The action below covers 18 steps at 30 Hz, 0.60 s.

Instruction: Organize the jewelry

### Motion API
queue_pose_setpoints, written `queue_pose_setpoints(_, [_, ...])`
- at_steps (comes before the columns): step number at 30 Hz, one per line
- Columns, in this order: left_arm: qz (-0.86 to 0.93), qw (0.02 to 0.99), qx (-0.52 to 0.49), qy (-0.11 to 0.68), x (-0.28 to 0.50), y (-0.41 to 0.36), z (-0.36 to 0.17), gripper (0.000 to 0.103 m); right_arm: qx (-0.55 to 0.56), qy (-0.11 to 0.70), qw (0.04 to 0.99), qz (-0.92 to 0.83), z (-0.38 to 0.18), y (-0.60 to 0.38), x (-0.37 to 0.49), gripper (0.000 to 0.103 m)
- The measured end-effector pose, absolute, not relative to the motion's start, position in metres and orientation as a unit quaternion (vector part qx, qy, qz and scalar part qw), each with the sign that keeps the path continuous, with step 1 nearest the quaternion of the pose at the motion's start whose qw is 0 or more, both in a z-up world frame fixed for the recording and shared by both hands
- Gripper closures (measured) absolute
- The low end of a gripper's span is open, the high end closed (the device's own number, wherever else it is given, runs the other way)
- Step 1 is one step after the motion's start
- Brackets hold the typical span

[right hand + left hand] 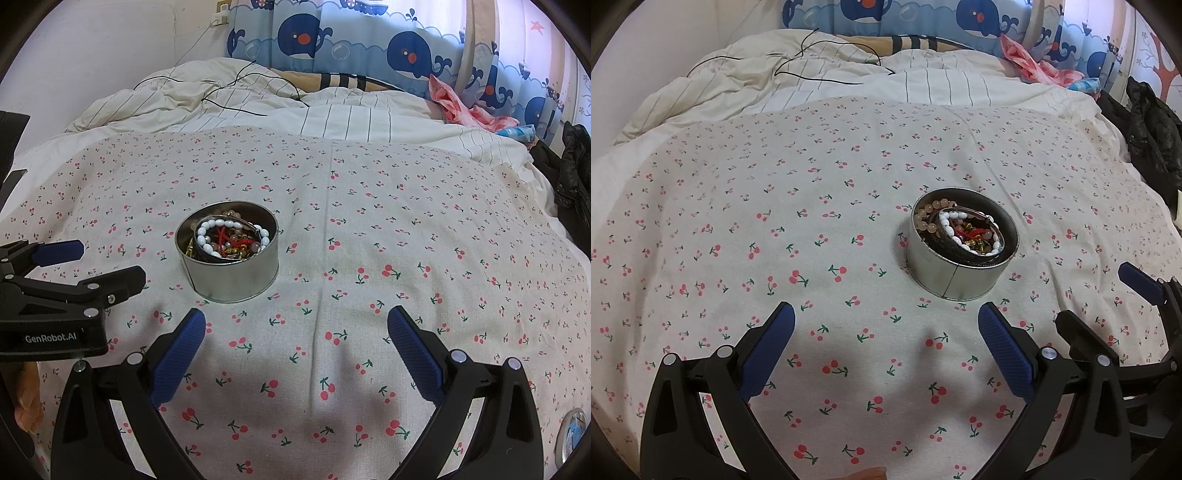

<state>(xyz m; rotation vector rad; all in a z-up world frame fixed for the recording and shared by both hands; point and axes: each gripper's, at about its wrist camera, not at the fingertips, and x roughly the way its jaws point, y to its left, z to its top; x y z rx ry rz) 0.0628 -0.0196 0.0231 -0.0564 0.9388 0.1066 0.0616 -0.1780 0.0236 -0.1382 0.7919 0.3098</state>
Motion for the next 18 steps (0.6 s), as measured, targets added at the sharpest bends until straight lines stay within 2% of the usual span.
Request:
queue_pose_setpoints(10, [0.052,0.886,-0.029,0.459,0.0649,-0.0187,0.0225,0.007,-0.067,0.384,0.909,0.150,0.0242,-0.1782,0.0616,0.008])
queue_pose_setpoints(18, [0.078,0.902,-0.019,0.424,0.0561,-0.0163,0.0303,0.007,-0.066,0.383,0.909,0.150,0.0232,-0.1782,0.0622,0.008])
